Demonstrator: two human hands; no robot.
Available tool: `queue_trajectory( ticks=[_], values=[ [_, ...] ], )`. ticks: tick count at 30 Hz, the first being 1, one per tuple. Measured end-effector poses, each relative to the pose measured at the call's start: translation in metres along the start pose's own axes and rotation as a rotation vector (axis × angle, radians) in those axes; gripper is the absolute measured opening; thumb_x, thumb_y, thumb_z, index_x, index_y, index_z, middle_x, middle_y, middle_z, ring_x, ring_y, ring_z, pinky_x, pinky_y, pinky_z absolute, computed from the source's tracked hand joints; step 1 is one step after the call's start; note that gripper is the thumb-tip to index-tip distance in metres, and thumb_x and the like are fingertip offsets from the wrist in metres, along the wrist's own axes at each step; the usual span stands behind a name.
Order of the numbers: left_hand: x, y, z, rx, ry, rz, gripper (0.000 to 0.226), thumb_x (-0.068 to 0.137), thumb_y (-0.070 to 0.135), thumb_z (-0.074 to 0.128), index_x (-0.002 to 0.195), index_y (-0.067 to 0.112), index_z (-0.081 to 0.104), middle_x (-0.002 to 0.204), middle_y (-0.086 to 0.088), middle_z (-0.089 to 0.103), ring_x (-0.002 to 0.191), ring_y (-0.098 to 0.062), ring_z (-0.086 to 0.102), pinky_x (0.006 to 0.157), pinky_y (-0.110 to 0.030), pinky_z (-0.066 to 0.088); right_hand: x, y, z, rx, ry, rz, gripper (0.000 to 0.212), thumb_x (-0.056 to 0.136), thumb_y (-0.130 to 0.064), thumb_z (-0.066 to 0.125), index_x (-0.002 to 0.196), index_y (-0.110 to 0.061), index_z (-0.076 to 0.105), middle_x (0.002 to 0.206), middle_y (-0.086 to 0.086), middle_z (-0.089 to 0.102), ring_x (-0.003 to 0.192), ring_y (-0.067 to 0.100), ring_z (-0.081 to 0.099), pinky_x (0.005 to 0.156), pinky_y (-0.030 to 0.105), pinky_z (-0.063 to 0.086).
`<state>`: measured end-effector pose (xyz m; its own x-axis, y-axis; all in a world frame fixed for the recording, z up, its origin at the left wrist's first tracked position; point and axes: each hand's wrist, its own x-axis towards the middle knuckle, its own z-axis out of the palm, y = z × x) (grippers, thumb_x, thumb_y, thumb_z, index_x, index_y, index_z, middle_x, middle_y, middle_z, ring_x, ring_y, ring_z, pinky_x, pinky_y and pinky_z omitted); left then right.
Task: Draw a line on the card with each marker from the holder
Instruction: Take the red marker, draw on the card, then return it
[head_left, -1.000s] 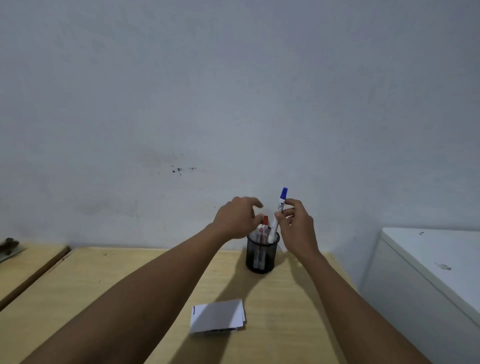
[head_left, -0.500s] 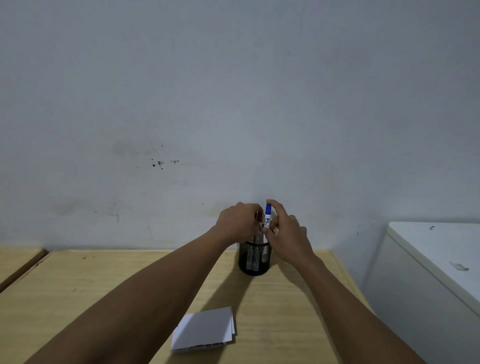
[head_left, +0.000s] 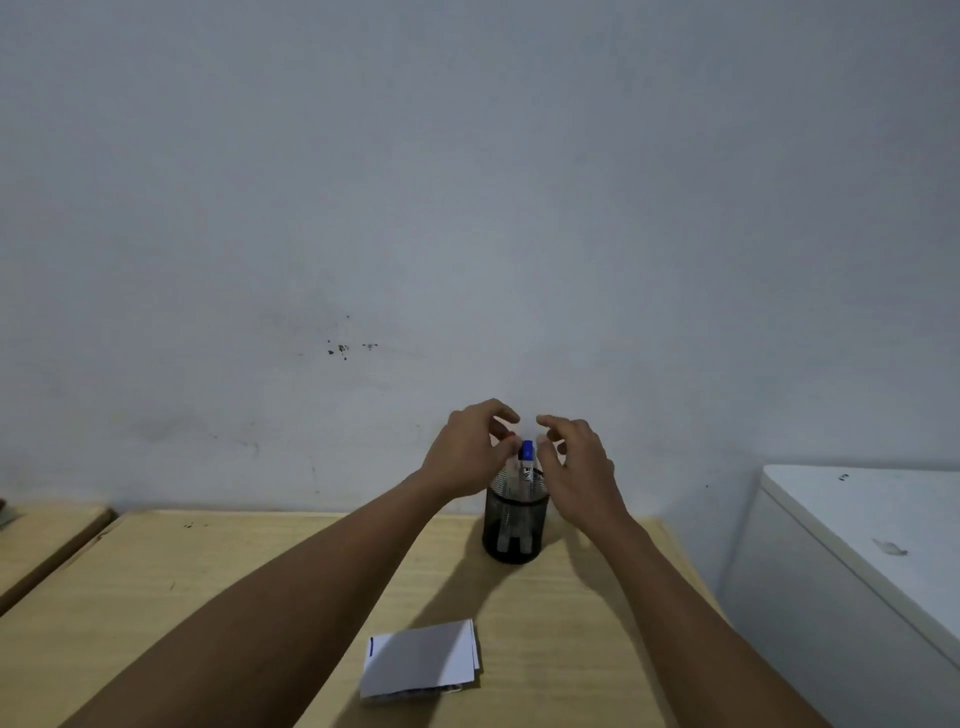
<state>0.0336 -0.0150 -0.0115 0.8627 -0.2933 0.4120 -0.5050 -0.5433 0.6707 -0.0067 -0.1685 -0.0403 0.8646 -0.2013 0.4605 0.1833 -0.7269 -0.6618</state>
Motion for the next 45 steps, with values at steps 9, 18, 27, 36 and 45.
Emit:
queue_trajectory(
  ticks=[9, 18, 27, 36, 45],
  values=[
    [-0.047, 0.032, -0.095, -0.705, 0.352, -0.253, 0.011, 0.089, 0.015, 0.072, 0.096, 0.007, 0.076, 0.075, 0.002, 0.073, 0.059, -0.014, 0.049, 0.046, -0.015, 0.041, -0.026, -0.063, -0.029, 0.797, -0.161, 0.178, 0.024, 0.087, -0.016, 0.076, 0.11, -0.007, 0.071, 0.091, 0.01, 0.07, 0.073, 0.018, 0.068, 0.069, 0.034, 0.056],
    [-0.126, 0.02, -0.094, -0.984, 0.31, -0.489, 0.021, 0.084, 0.033, 0.077, 0.098, 0.019, 0.078, 0.094, 0.006, 0.076, 0.079, -0.018, 0.051, 0.066, -0.032, 0.036, -0.081, -0.132, 0.01, 1.386, -0.138, 0.363, 0.005, 0.09, -0.008, 0.07, 0.09, -0.003, 0.07, 0.074, 0.007, 0.071, 0.065, 0.018, 0.069, 0.066, 0.028, 0.061],
    [-0.148, 0.011, -0.098, -0.998, 0.319, -0.623, 0.019, 0.084, 0.034, 0.077, 0.094, 0.018, 0.078, 0.085, 0.012, 0.076, 0.087, -0.014, 0.052, 0.065, -0.032, 0.033, -0.107, -0.131, 0.022, 1.335, -0.138, 0.317, 0.007, 0.09, 0.001, 0.068, 0.094, 0.006, 0.069, 0.08, 0.017, 0.074, 0.073, 0.025, 0.073, 0.078, 0.032, 0.063],
    [-0.147, -0.006, -0.084, -0.967, 0.287, -0.737, 0.019, 0.082, 0.034, 0.079, 0.085, 0.016, 0.078, 0.079, 0.011, 0.077, 0.078, -0.013, 0.049, 0.071, -0.033, 0.038, -0.118, -0.108, 0.034, 1.206, -0.134, 0.198, 0.019, 0.086, -0.002, 0.074, 0.103, 0.005, 0.073, 0.094, 0.018, 0.078, 0.088, 0.029, 0.074, 0.089, 0.037, 0.06],
    [-0.152, -0.042, -0.076, -0.895, 0.335, -0.825, 0.024, 0.079, 0.04, 0.08, 0.081, 0.017, 0.076, 0.075, 0.012, 0.076, 0.076, -0.014, 0.054, 0.071, -0.034, 0.039, -0.125, -0.085, 0.037, 0.834, -0.252, 0.056, 0.023, 0.084, -0.003, 0.077, 0.106, -0.012, 0.08, 0.102, -0.002, 0.08, 0.101, 0.009, 0.073, 0.085, 0.021, 0.055]
  ],
)
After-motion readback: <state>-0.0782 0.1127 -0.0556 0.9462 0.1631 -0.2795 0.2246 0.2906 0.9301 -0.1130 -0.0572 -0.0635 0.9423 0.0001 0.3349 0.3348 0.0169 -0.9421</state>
